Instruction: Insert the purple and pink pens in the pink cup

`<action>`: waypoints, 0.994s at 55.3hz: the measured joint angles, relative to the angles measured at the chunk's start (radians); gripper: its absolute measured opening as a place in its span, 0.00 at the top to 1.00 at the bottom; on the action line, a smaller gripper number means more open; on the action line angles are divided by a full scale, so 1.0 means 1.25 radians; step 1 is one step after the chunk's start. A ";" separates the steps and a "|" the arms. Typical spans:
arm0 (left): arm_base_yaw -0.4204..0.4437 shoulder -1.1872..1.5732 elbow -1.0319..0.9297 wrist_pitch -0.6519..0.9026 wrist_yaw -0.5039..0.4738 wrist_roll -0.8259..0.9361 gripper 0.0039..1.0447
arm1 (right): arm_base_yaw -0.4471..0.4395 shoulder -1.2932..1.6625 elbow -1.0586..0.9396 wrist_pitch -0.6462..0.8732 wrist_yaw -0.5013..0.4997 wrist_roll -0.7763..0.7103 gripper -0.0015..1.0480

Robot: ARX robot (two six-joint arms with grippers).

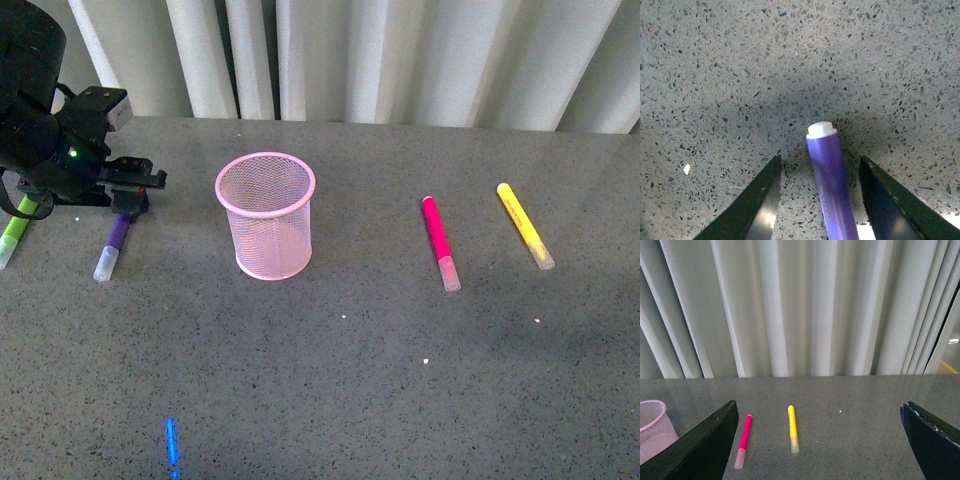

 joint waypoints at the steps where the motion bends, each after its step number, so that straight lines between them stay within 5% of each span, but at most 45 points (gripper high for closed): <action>1: 0.000 0.000 0.003 -0.010 0.000 -0.014 0.58 | 0.000 0.000 0.000 0.000 0.000 0.000 0.07; 6: 0.008 0.000 0.006 -0.016 0.001 -0.044 0.77 | 0.000 0.000 0.000 0.000 0.000 0.000 0.07; 12: 0.014 -0.004 -0.001 -0.009 0.010 -0.062 0.87 | 0.000 0.000 0.000 0.000 0.000 0.000 0.07; 28: 0.020 -0.070 -0.117 0.107 0.035 -0.063 0.88 | 0.000 0.000 0.000 0.000 0.000 0.000 0.07; 41: 0.017 -0.240 -0.249 0.256 0.155 -0.085 0.88 | 0.000 0.000 0.000 0.000 0.000 0.000 0.07; 48: -0.005 -0.365 -0.326 0.406 0.213 -0.186 0.88 | 0.000 0.000 0.000 0.000 0.000 0.000 0.07; 55: -0.081 -0.436 -0.454 0.699 0.139 -0.350 0.88 | 0.000 0.000 0.000 0.000 0.000 0.000 0.07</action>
